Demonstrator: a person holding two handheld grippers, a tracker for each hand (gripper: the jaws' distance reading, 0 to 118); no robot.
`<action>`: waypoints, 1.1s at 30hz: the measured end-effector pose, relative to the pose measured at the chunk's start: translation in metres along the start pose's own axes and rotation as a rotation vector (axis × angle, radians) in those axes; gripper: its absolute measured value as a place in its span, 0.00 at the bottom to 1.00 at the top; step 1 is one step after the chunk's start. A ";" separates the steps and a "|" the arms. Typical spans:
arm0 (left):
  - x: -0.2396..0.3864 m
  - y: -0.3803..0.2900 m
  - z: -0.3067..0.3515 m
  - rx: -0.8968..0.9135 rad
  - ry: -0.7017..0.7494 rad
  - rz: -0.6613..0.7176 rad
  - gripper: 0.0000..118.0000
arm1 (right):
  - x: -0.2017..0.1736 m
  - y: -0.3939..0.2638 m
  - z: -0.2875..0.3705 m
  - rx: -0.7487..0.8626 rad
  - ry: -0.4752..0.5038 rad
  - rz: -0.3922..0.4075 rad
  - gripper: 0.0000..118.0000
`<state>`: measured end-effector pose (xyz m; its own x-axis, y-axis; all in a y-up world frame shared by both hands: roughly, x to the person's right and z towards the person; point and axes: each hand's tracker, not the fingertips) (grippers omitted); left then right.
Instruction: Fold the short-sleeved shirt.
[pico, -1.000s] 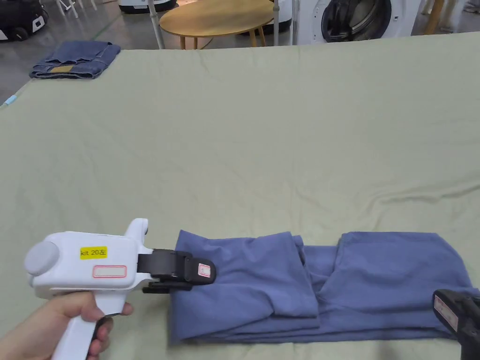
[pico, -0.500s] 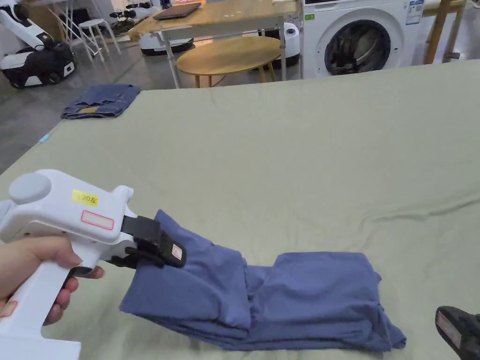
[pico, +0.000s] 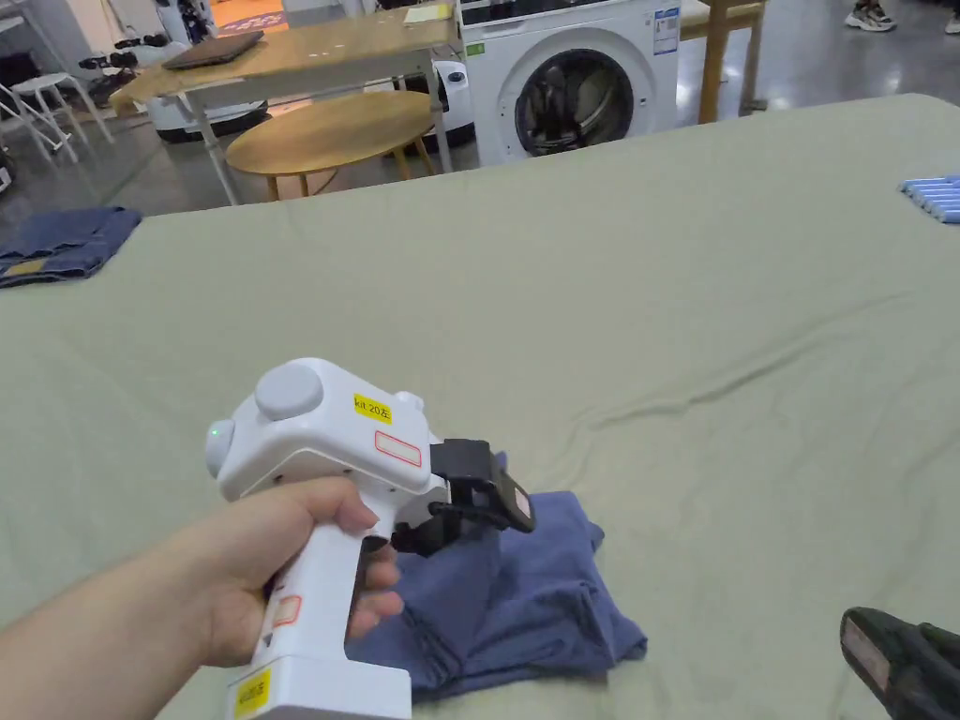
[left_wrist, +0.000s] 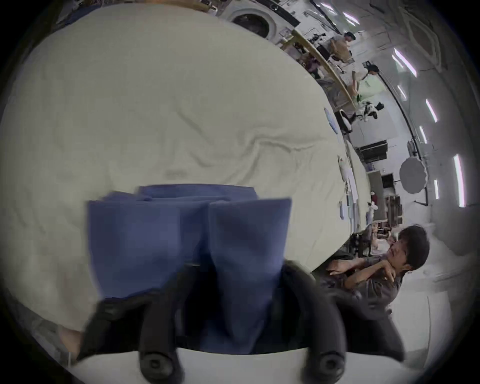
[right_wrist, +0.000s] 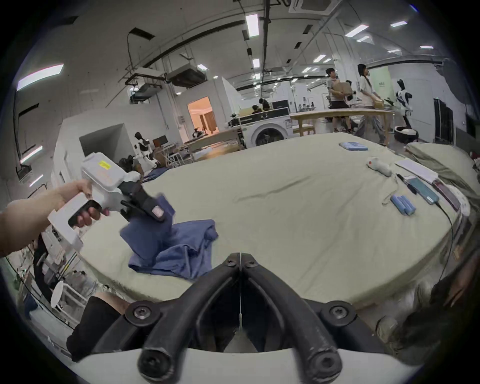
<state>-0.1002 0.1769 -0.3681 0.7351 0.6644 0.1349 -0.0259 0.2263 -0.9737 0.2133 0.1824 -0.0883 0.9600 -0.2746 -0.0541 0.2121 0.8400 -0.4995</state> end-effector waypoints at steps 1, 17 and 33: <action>0.004 -0.002 -0.005 0.006 -0.048 -0.010 0.52 | 0.001 0.000 0.001 -0.003 -0.001 -0.003 0.00; 0.010 -0.043 -0.024 0.085 0.217 -0.236 0.00 | -0.012 0.001 -0.010 -0.021 0.056 0.036 0.00; 0.041 -0.053 -0.017 0.122 -0.113 -0.258 0.00 | -0.037 0.008 -0.028 -0.106 0.068 0.106 0.00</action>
<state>-0.0572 0.1802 -0.3140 0.6485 0.6469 0.4013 0.0656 0.4777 -0.8761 0.1740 0.1857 -0.1147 0.9607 -0.2213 -0.1677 0.0868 0.8129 -0.5759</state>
